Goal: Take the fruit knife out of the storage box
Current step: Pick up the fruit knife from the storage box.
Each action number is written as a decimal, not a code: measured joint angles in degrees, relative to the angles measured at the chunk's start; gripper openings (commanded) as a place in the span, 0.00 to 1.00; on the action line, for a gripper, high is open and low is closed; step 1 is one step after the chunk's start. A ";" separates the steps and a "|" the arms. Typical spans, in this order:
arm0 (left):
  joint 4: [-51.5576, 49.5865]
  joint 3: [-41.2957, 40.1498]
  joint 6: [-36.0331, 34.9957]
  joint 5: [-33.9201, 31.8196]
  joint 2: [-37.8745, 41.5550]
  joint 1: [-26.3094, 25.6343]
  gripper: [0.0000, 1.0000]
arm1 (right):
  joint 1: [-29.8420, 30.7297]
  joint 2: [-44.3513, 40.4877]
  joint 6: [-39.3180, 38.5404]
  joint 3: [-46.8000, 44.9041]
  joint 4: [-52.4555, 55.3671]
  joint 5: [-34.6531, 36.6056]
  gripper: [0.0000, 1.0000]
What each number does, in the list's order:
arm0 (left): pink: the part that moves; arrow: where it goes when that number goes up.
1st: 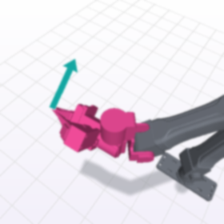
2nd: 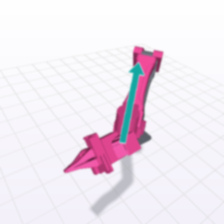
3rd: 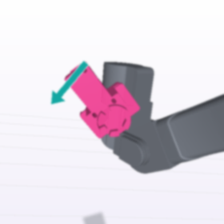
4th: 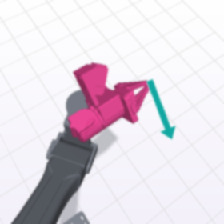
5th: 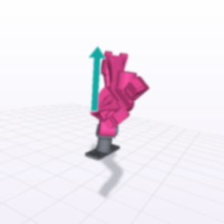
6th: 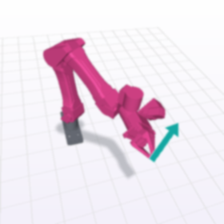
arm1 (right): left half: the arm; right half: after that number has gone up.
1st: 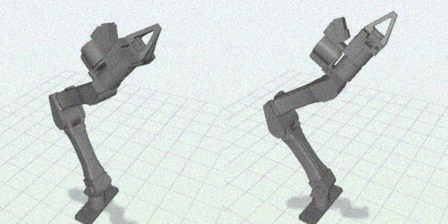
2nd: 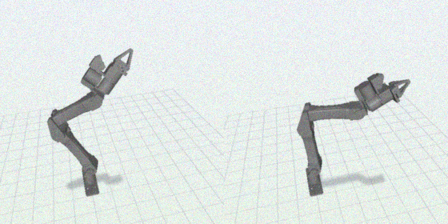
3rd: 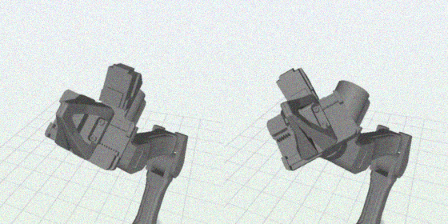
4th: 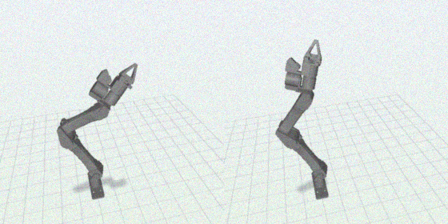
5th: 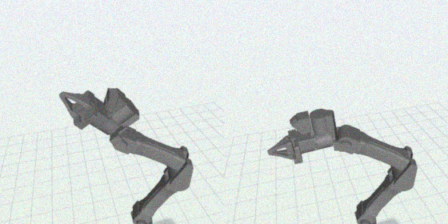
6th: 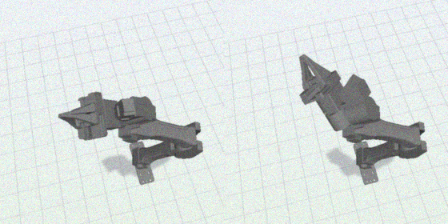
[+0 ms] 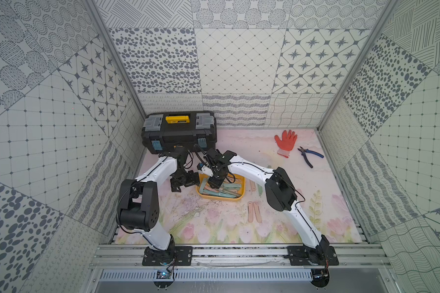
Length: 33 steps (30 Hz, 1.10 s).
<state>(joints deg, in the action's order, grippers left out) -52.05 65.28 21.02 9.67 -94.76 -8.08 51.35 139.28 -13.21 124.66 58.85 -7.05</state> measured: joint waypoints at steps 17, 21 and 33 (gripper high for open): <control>0.00 0.00 0.00 0.00 0.00 0.00 0.96 | 0.07 3.96 1.86 5.22 4.61 3.13 0.24; 0.00 0.00 0.00 0.00 0.00 0.00 0.96 | 0.07 3.96 2.21 5.22 4.57 3.04 0.19; 0.00 0.00 0.00 0.00 0.00 0.00 0.96 | 0.07 3.21 2.78 5.22 3.52 4.31 0.08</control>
<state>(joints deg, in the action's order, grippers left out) -52.05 65.28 21.02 9.67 -94.76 -8.08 51.42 142.50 -10.44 129.88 62.37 -2.74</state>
